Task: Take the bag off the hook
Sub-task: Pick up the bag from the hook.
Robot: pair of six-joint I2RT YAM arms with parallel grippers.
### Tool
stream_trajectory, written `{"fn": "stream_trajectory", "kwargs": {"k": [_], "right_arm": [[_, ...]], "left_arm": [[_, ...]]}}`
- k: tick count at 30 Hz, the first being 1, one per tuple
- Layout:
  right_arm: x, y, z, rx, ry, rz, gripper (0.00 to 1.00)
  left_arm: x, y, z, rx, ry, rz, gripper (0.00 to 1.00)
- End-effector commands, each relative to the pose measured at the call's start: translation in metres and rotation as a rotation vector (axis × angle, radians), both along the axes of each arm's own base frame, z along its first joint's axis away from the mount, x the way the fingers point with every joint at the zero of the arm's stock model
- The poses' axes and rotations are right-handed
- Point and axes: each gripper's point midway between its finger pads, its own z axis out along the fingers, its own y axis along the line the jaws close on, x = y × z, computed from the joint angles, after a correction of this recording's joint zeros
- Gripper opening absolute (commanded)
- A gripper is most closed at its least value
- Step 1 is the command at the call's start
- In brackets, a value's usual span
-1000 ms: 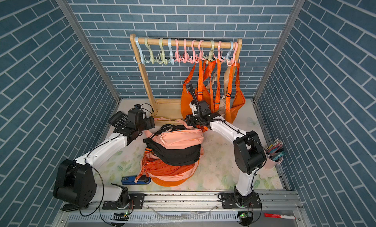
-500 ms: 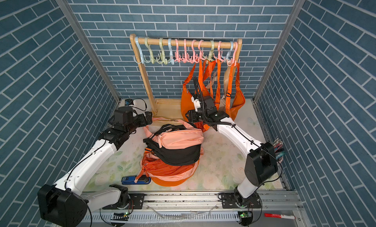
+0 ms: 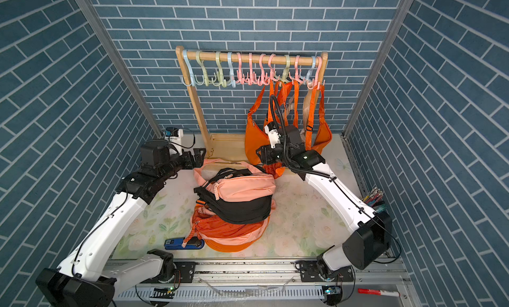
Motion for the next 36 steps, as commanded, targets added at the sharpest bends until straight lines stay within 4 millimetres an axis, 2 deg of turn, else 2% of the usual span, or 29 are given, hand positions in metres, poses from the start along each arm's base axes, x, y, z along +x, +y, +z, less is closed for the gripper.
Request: {"fn": "stream_trajectory", "kwargs": {"k": [1,5,13,19,26,30,36], "right_arm": [[-0.006,-0.011,0.023,-0.012,-0.049,-0.006,0.56],[-0.008,-0.019,0.034,-0.016,-0.074,-0.018,0.56],[0.0,-0.04,0.047,-0.04,-0.115,-0.081,0.56],[0.015,-0.054,0.055,-0.038,-0.138,-0.135,0.56],[0.036,-0.058,0.057,-0.013,-0.147,-0.152,0.56],[0.049,-0.064,0.065,-0.034,-0.144,-0.179,0.56],[0.068,-0.07,0.074,-0.061,-0.138,-0.193,0.58]], "left_arm": [[-0.005,-0.007,-0.009,-0.01,-0.01,-0.046,0.99],[-0.012,0.0,-0.018,0.008,-0.041,-0.031,1.0],[-0.013,0.0,-0.019,0.011,-0.045,-0.033,0.99],[-0.01,0.003,-0.025,0.04,-0.033,-0.02,0.99],[-0.006,0.007,-0.032,0.073,-0.024,-0.007,0.99],[-0.005,0.011,-0.037,0.102,-0.019,0.006,0.99],[-0.007,-0.009,-0.031,0.036,-0.081,-0.091,0.99]]}}
